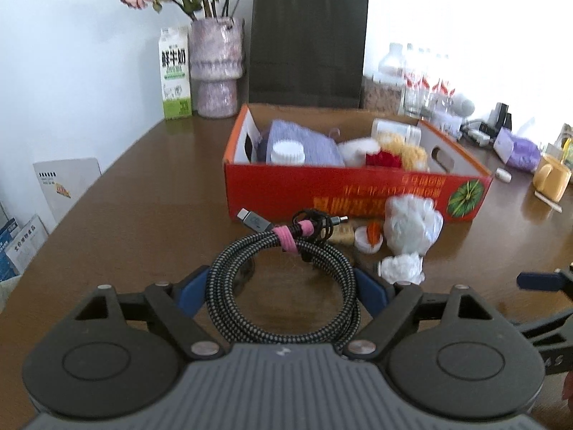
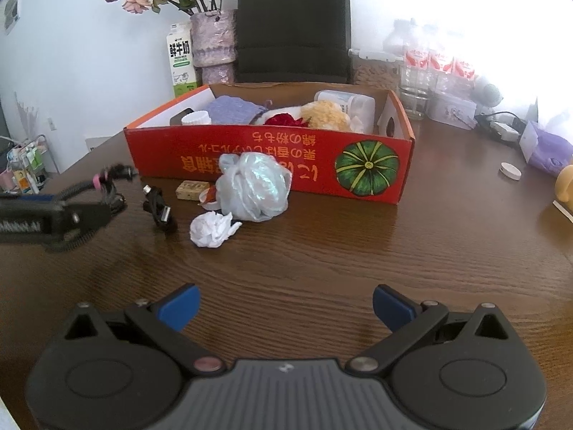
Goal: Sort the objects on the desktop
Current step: 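Lift the cable coil with the left tool while the right tool grasps the white plastic bag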
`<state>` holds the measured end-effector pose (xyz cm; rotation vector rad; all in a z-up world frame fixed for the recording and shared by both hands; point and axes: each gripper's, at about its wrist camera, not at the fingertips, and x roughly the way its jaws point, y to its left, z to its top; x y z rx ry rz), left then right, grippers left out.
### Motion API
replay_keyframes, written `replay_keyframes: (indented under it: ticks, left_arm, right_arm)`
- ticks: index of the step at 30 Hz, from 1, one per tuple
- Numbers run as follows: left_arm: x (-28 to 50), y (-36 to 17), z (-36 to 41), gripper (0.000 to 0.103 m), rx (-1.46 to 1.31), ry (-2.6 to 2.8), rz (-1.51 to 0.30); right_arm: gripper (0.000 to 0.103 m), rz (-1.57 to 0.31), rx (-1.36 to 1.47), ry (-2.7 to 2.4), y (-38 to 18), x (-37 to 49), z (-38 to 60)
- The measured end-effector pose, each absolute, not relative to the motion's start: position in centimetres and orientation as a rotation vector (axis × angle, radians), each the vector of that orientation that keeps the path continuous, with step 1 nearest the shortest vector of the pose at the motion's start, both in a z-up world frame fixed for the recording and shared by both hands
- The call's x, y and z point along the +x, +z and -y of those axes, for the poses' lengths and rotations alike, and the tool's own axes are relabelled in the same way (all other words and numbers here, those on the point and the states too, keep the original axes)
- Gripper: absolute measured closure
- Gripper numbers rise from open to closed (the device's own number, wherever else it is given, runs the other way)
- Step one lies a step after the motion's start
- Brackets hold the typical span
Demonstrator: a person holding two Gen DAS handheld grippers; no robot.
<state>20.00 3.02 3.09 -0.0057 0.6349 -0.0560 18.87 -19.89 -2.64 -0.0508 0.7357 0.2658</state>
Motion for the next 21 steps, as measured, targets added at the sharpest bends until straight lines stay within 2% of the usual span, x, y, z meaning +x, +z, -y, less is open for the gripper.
replay_keyframes:
  ticks: [19, 21]
  left_arm:
    - [24.2, 4.1, -4.3, 0.017, -0.066, -0.042, -0.584]
    - [24.6, 4.0, -4.4, 0.017, -0.067, -0.040, -0.582]
  right_arm:
    - [0.000, -0.666, -0.051, 0.265, -0.9, 25.5, 16.4]
    - [0.004, -0.674, -0.040, 0.258, -1.2, 26.5, 16.1]
